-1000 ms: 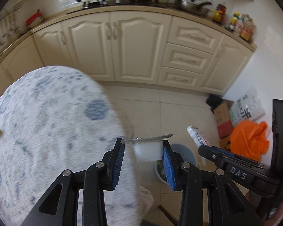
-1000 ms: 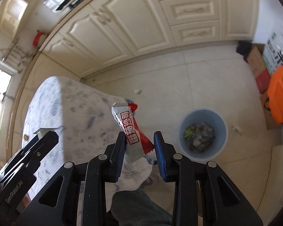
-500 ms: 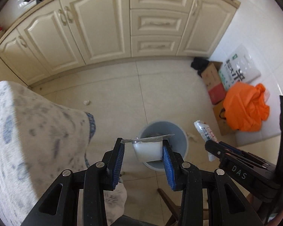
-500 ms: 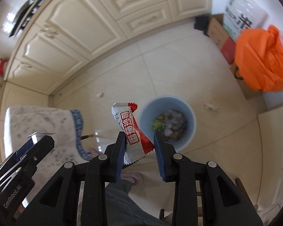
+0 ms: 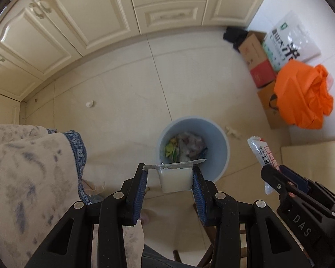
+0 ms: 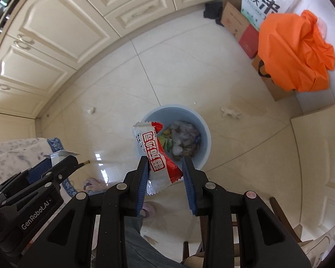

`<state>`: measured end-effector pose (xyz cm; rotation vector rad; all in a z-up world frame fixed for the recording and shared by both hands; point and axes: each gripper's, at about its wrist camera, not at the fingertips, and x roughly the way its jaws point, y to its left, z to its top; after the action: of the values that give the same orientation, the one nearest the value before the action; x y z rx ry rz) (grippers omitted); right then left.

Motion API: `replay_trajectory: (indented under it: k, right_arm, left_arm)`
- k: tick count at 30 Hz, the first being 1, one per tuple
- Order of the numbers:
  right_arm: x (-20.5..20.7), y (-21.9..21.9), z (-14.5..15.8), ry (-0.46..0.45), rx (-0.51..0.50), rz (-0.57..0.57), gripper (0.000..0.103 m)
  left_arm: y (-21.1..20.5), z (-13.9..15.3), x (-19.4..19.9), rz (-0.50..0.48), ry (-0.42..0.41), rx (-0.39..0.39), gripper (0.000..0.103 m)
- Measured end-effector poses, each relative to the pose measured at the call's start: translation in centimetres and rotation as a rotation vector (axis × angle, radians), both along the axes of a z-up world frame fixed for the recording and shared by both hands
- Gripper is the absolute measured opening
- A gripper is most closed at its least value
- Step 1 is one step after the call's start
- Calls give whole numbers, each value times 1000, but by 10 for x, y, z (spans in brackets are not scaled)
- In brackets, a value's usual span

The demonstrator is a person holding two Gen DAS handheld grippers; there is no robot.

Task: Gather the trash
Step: 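Carry the white cup and candy wrapper over the blue bucket with both tools, then open both tools to drop the cup and wrapper into the bucket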

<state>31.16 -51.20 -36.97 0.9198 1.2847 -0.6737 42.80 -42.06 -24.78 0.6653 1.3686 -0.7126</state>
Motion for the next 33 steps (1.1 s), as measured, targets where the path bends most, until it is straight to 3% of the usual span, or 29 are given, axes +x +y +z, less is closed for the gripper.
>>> replay_trajectory:
  k: [9, 13, 18, 20, 22, 33]
  right_arm:
    - [7, 4, -29, 65, 51, 10, 31]
    - [9, 5, -35, 85, 54, 11, 31]
    - [11, 5, -41, 112, 55, -3, 34]
    - [11, 5, -43, 126, 65, -9, 37]
    - [11, 4, -46, 136, 96, -19, 51]
    - [8, 5, -45, 164, 84, -33, 61]
  left_arm:
    - [-48, -52, 27, -46, 141, 50, 36]
    - [-50, -70, 42, -26, 124, 102, 36]
    - [-54, -86, 52, 3, 183, 116, 36]
    - [-57, -90, 55, -1, 169, 123, 36]
    - [-57, -91, 55, -6, 153, 138, 36]
    - [-41, -84, 53, 10, 196, 122, 36]
